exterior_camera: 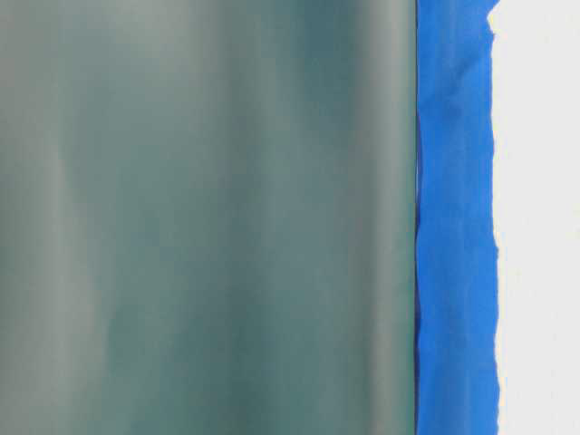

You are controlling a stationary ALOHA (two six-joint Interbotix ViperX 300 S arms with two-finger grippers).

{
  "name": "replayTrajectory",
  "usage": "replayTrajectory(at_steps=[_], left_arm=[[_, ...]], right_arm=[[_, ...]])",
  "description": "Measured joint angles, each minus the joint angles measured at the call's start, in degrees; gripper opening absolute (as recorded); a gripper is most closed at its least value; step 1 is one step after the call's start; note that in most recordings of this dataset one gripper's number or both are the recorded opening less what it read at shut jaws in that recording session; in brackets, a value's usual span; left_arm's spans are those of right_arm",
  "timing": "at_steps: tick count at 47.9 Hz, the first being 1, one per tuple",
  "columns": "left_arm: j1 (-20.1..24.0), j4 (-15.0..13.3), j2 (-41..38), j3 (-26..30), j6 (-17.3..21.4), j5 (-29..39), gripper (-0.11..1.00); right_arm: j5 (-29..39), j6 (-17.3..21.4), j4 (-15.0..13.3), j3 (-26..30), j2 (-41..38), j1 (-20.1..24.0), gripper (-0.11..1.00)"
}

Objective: Fold the yellow towel.
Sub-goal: 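Move both grippers to the towel's top corners and pinch them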

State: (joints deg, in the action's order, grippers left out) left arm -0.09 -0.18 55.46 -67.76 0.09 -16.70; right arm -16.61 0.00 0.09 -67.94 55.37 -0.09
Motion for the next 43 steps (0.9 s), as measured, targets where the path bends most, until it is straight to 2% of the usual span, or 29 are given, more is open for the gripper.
replayTrajectory(at_steps=[8,13,20,29,33,43], left_arm=[[0.18,-1.41,-0.09,0.0,1.23,0.79,0.0],[0.53,-1.67,-0.35,0.18,1.41,1.05,0.0],[2.72,-1.76,-2.02,0.18,1.41,1.49,0.0],[8.17,-1.76,-7.38,0.09,1.41,1.41,0.03],[10.46,-1.76,-9.93,-0.09,1.41,0.79,0.18],[15.73,-1.76,-18.54,-0.88,1.32,-2.02,0.79]], right_arm=[[1.41,0.26,0.0,0.62,-0.35,-0.35,0.0],[3.52,0.44,0.26,1.14,-0.53,-2.02,0.0],[6.15,1.05,1.93,1.32,-1.41,-6.59,0.0],[7.29,2.29,3.6,1.23,-5.36,-13.71,0.02],[7.47,2.72,3.69,1.14,-8.09,-16.61,0.16],[7.82,2.9,3.78,1.14,-17.31,-21.71,0.75]])
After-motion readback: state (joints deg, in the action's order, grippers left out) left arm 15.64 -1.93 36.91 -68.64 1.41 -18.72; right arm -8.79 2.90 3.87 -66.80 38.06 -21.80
